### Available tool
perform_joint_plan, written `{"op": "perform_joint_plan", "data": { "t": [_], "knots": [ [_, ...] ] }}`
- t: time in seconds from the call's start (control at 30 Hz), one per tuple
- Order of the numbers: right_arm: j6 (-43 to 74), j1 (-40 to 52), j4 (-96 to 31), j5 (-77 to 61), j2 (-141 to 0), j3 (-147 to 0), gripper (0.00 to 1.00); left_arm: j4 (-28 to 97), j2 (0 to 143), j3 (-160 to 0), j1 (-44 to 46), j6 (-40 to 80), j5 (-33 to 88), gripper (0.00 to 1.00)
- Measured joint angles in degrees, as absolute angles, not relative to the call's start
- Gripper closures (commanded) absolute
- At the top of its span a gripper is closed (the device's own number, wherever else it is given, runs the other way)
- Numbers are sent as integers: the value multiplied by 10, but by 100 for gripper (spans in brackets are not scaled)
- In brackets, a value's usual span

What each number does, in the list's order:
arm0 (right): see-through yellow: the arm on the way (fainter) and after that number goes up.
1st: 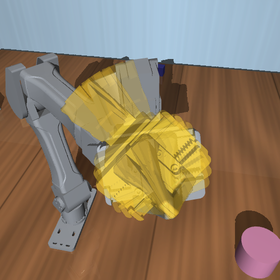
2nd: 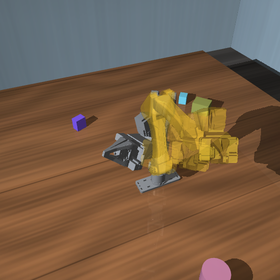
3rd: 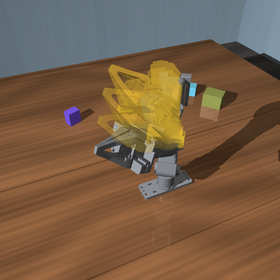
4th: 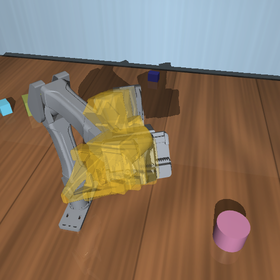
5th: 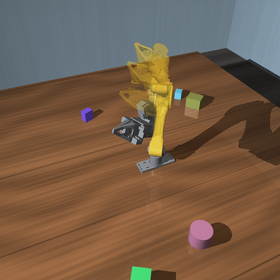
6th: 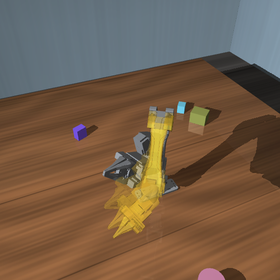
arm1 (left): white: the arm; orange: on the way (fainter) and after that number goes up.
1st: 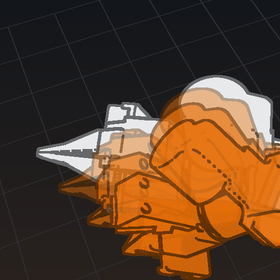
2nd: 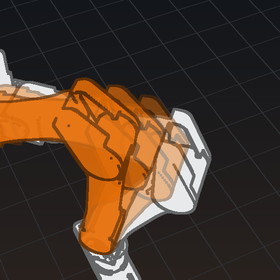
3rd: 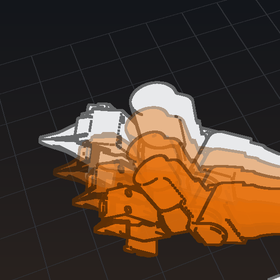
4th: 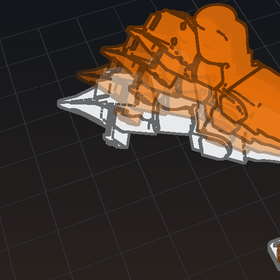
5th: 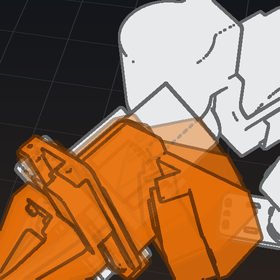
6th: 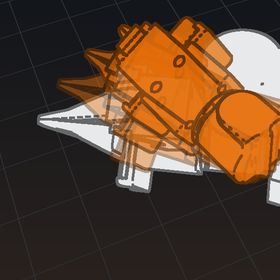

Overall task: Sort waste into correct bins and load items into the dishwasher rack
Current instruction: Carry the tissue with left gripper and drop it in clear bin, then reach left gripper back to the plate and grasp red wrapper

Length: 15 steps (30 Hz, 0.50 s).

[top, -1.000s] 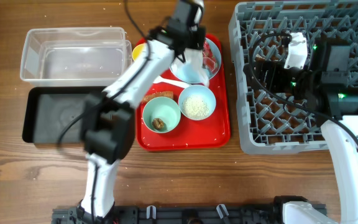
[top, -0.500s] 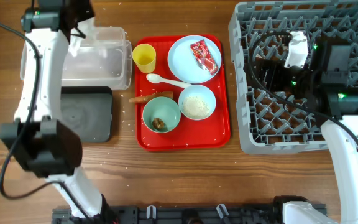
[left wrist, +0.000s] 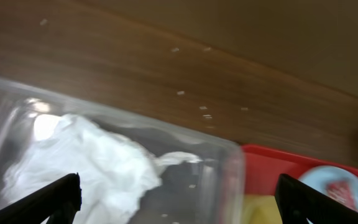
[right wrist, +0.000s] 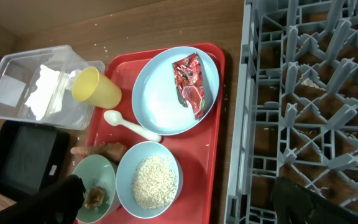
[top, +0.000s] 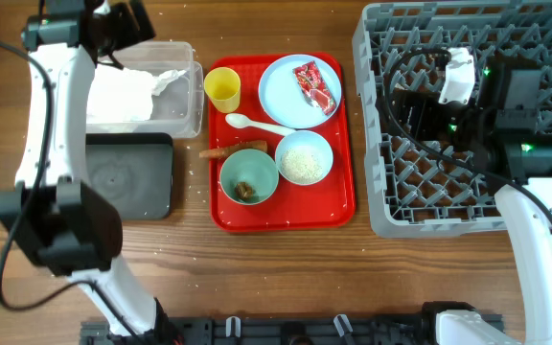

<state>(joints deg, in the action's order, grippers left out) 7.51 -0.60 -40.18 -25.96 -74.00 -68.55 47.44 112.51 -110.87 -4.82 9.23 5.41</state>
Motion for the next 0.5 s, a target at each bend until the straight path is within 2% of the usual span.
{"op": "perform_joint_plan", "data": {
  "t": [0.07,0.17,0.3,0.5],
  "knots": [
    [75,-6,-401,-260,-740,-686,0,467,1104,-1112,-13,75,90,0],
    [75,-6,-399,-260,-740,-686,0,425,1139,-1113,95,54,115,4],
    [75,-6,-399,-260,-740,-686,0,359,1232,-1112,208,110,93,4],
    [75,-6,-403,-260,-740,-686,0,273,1310,-1112,283,197,30,8]
  ]
}}
